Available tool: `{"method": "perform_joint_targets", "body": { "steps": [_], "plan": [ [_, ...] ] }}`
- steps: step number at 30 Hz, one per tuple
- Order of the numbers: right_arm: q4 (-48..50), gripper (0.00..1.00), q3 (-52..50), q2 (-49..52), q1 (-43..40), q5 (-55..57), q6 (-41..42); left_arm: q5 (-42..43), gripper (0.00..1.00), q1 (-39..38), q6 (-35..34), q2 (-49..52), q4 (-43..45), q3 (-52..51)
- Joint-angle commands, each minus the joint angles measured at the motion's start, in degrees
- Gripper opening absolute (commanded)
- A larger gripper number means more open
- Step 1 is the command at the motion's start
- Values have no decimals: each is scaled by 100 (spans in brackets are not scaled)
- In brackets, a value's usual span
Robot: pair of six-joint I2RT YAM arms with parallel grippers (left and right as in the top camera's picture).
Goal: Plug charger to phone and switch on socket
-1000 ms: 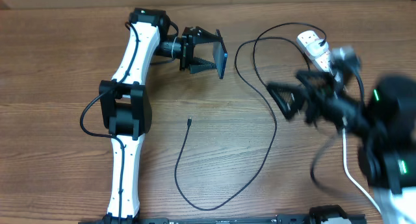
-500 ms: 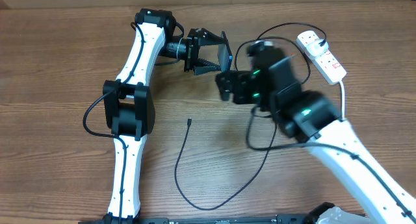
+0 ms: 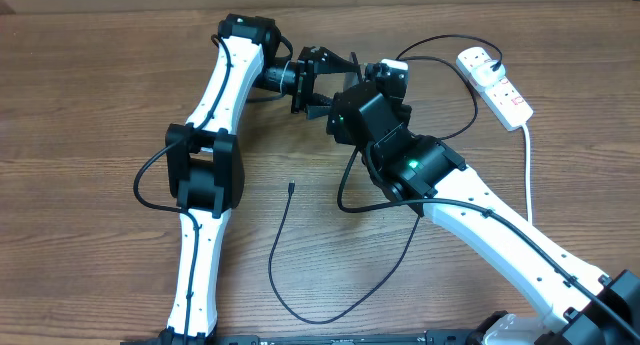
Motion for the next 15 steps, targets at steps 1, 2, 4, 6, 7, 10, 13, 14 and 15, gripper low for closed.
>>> {"method": "perform_joint_targets", "body": {
  "steps": [1,2,4,6,7,10,13,14,15],
  "plan": [
    [72,70,155,22,26,271,61,350,67,-44,-42,55,4,164],
    [70,67,155,50,26,341,61,350,67,-44,-42,55,4,164],
    [70,60,153,96,26,424,59,348,67,-44,-39,55,4,164],
    [68,53,153,131,26,439,59,350,67,-44,-39,55,2,164],
    [59,51,151,138,26,439,59,350,67,-44,-42,55,2,164],
    [44,48,149,149,26,444,37,350,67,-44,-39,55,4,164],
    [46,37,149,149,22,439,17,348,68,-44,-37,55,7,164],
    [44,36,149,149,22,439,17,348,68,-44,-39,55,7,164],
    [44,35,149,149,22,439,17,345,68,-44,-37,55,4,164]
  ]
}}
